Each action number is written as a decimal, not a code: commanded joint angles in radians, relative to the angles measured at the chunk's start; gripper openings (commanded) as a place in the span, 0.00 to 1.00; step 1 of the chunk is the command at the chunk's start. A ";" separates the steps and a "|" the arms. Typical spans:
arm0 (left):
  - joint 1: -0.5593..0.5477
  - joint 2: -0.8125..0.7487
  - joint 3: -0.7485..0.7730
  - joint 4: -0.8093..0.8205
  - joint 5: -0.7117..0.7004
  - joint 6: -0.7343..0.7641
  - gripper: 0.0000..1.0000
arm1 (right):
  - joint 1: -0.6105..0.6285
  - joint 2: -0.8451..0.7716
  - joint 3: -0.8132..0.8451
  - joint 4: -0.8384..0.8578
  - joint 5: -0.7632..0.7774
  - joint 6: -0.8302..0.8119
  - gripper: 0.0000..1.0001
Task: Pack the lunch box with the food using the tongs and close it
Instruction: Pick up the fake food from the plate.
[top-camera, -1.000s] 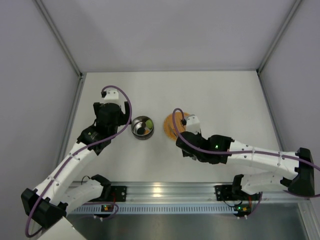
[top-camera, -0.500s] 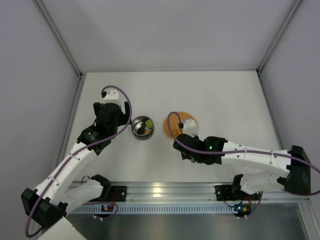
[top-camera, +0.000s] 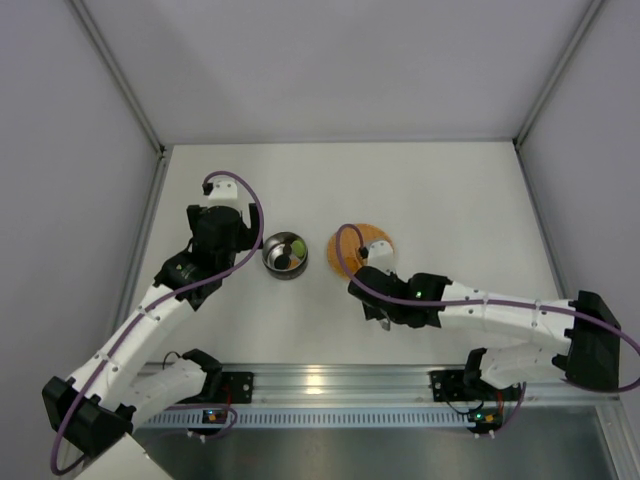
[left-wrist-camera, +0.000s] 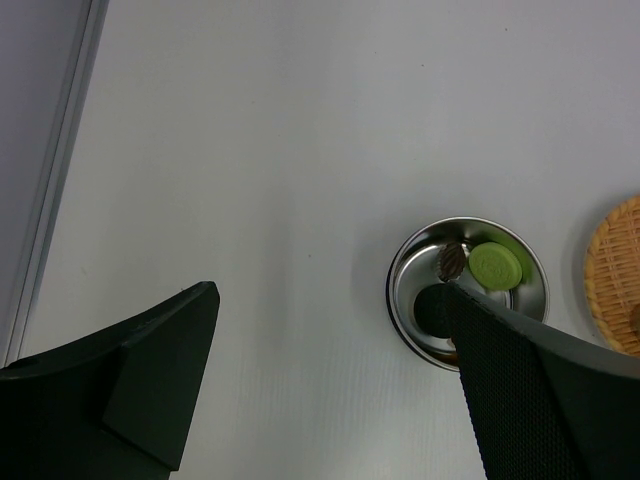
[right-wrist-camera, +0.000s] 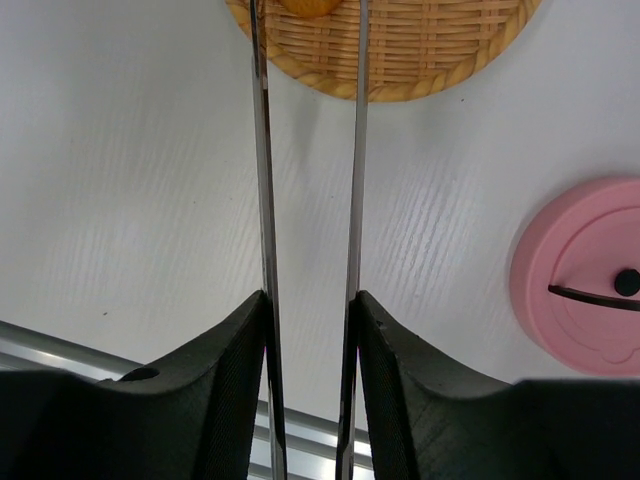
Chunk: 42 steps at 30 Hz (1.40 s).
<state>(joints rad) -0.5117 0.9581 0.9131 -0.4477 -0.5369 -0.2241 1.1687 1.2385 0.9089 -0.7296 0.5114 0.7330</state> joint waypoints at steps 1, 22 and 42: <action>-0.002 -0.005 0.035 0.012 0.003 0.008 0.99 | -0.030 -0.033 -0.015 0.085 -0.033 -0.009 0.38; -0.002 -0.004 0.035 0.010 0.005 0.008 0.99 | -0.066 -0.076 0.018 0.049 -0.039 -0.029 0.29; -0.002 -0.004 0.035 0.010 0.003 0.008 0.99 | -0.103 -0.027 0.229 0.010 -0.020 -0.106 0.29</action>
<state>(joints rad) -0.5117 0.9585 0.9131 -0.4484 -0.5358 -0.2241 1.0786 1.1965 1.0695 -0.7216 0.4622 0.6518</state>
